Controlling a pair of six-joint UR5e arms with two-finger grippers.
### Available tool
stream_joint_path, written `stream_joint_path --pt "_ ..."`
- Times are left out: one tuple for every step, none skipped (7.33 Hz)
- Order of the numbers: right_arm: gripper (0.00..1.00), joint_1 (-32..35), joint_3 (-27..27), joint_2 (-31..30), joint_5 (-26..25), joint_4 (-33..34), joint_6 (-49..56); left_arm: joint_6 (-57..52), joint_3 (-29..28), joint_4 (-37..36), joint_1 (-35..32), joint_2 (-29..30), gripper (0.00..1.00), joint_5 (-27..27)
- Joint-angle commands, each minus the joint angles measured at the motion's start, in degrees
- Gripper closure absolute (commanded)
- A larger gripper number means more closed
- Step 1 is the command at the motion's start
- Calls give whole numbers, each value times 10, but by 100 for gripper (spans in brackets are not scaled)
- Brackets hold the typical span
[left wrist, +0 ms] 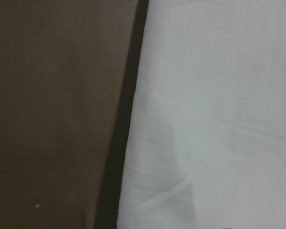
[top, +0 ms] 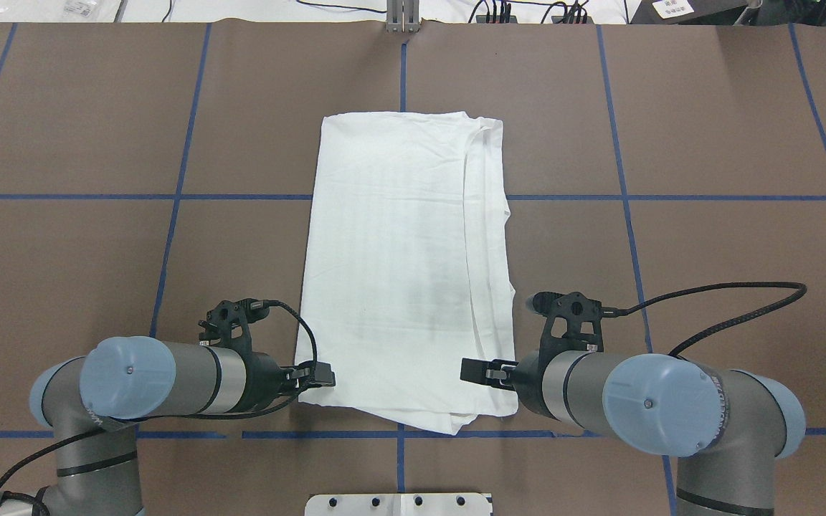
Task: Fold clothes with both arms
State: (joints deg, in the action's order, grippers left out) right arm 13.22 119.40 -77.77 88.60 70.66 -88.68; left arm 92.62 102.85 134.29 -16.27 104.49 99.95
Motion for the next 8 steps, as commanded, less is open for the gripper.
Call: stream_joint_path --pt "0 -2 0 0 -1 0 0 0 1 0 1 4 52 2" --pt "0 -6 -2 0 -1 1 -1 0 2 0 1 4 70 2" --pt "0 -16 -2 2 -17 7 -20 0 5 0 1 4 100 3" --pt "0 -21 -3 6 -18 9 -91 -1 6 0 1 4 100 3" --pt "0 -28 -6 8 -16 10 -152 -1 7 0 1 4 100 3" --pt "2 -36 -7 12 -14 46 -219 -1 7 0 1 4 100 3" --pt "2 -44 -11 37 -17 104 -317 -1 7 0 1 4 100 2" --pt "2 -49 -21 49 -19 118 -372 -1 8 0 1 5 100 2"
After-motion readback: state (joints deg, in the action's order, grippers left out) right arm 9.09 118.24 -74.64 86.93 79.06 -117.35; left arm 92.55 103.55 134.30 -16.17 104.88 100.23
